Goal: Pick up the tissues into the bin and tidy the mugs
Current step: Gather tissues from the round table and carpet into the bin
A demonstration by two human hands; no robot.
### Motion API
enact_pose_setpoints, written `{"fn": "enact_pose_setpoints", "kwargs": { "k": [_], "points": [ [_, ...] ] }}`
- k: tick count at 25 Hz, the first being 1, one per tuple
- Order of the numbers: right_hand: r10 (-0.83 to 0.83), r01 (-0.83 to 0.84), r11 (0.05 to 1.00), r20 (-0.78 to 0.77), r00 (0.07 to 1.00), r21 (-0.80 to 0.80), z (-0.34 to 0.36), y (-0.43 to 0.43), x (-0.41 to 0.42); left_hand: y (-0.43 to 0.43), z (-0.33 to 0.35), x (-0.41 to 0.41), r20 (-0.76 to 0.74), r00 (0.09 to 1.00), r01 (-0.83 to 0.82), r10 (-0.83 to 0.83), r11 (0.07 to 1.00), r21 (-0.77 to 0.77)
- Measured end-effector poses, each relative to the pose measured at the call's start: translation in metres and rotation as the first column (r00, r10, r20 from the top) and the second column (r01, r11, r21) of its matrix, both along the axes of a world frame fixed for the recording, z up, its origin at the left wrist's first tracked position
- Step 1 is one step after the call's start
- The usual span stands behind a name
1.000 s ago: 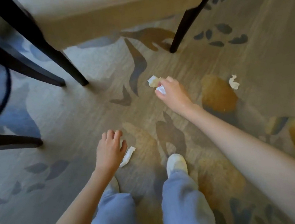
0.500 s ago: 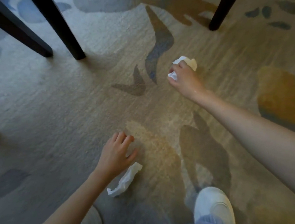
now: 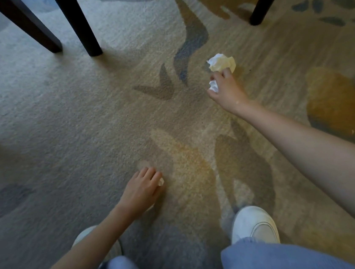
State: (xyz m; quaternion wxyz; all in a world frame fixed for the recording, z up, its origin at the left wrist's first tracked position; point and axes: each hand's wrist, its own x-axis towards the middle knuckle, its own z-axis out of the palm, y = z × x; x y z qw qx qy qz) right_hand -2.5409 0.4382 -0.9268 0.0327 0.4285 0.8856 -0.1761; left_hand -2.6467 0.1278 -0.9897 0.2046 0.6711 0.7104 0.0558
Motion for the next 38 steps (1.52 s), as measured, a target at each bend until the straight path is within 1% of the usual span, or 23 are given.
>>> {"fn": "enact_pose_setpoints", "kwargs": {
  "k": [2, 3, 4, 6, 7, 9, 10, 12, 15, 18, 19, 21, 24, 27, 30, 33, 36, 38],
  "points": [
    [-0.009, 0.009, 1.000, 0.020, 1.000, 0.007, -0.002, 0.000, 0.001, 0.007, 0.002, -0.004, 0.107, 0.992, -0.068, 0.065, 0.997, 0.022],
    [-0.019, 0.018, 1.000, 0.029, 0.999, 0.006, -0.003, 0.001, 0.001, 0.014, 0.005, -0.008, 0.182, 0.976, -0.131, 0.124, 0.991, 0.026],
    [-0.029, 0.029, 1.000, 0.035, 0.999, 0.001, -0.003, 0.001, 0.002, 0.023, 0.009, -0.013, 0.260, 0.945, -0.210, 0.198, 0.977, 0.020],
    [-0.058, 0.059, 0.998, 0.035, 0.998, -0.014, -0.004, 0.005, 0.001, 0.049, 0.024, -0.025, 0.415, 0.851, -0.342, 0.321, 0.939, -0.026],
    [-0.077, 0.078, 0.997, 0.031, 0.997, -0.018, -0.004, 0.009, 0.001, 0.064, 0.032, -0.032, 0.476, 0.806, -0.385, 0.351, 0.923, -0.029],
    [-0.104, 0.105, 0.994, 0.020, 0.994, -0.016, -0.003, 0.019, -0.002, 0.100, 0.048, -0.048, 0.547, 0.750, -0.464, 0.372, 0.885, 0.035],
    [-0.112, 0.112, 0.994, 0.015, 0.994, -0.003, -0.002, 0.027, -0.005, 0.119, 0.056, -0.055, 0.550, 0.751, -0.487, 0.365, 0.869, 0.088],
    [-0.121, 0.120, 0.992, 0.032, 0.992, 0.033, -0.002, 0.041, -0.013, 0.153, 0.070, -0.067, 0.506, 0.798, -0.471, 0.328, 0.863, 0.183],
    [-0.155, 0.154, 0.988, 0.062, 0.986, 0.022, -0.005, 0.060, -0.024, 0.192, 0.077, -0.075, 0.425, 0.848, -0.440, 0.317, 0.868, 0.232],
    [-0.153, 0.162, 0.985, 0.133, 0.979, -0.060, -0.016, 0.074, -0.028, 0.208, 0.079, -0.074, 0.389, 0.852, -0.462, 0.350, 0.852, 0.247],
    [-0.148, 0.165, 0.981, 0.152, 0.977, -0.105, -0.022, 0.076, -0.027, 0.210, 0.078, -0.074, 0.376, 0.862, -0.449, 0.341, 0.857, 0.251],
    [-0.150, 0.173, 0.970, 0.139, 0.979, -0.171, -0.035, 0.078, -0.022, 0.213, 0.077, -0.071, 0.342, 0.889, -0.399, 0.306, 0.883, 0.248],
    [-0.162, 0.176, 0.978, 0.127, 0.979, -0.109, -0.045, 0.073, -0.014, 0.216, 0.078, -0.068, 0.343, 0.888, -0.395, 0.306, 0.890, 0.227],
    [-0.177, 0.185, 0.981, 0.126, 0.976, -0.060, -0.039, 0.076, -0.016, 0.227, 0.082, -0.067, 0.339, 0.895, -0.381, 0.288, 0.890, 0.250],
    [-0.187, 0.187, 0.982, 0.038, 0.982, -0.004, -0.017, 0.089, -0.027, 0.250, 0.090, -0.069, 0.302, 0.921, -0.334, 0.247, 0.898, 0.285],
    [-0.223, 0.224, 0.974, -0.041, 0.974, 0.024, 0.031, 0.103, -0.030, 0.275, 0.114, -0.066, 0.268, 0.940, -0.286, 0.213, 0.919, 0.271],
    [-0.287, 0.288, 0.957, -0.073, 0.955, 0.005, 0.103, 0.105, -0.005, 0.297, 0.171, -0.053, 0.237, 0.964, -0.171, 0.122, 0.965, 0.197],
    [-0.360, 0.359, 0.933, -0.073, 0.930, -0.029, 0.151, 0.100, 0.019, 0.308, 0.222, -0.040, 0.248, 0.966, -0.120, 0.069, 0.973, 0.197]
  ]
}}
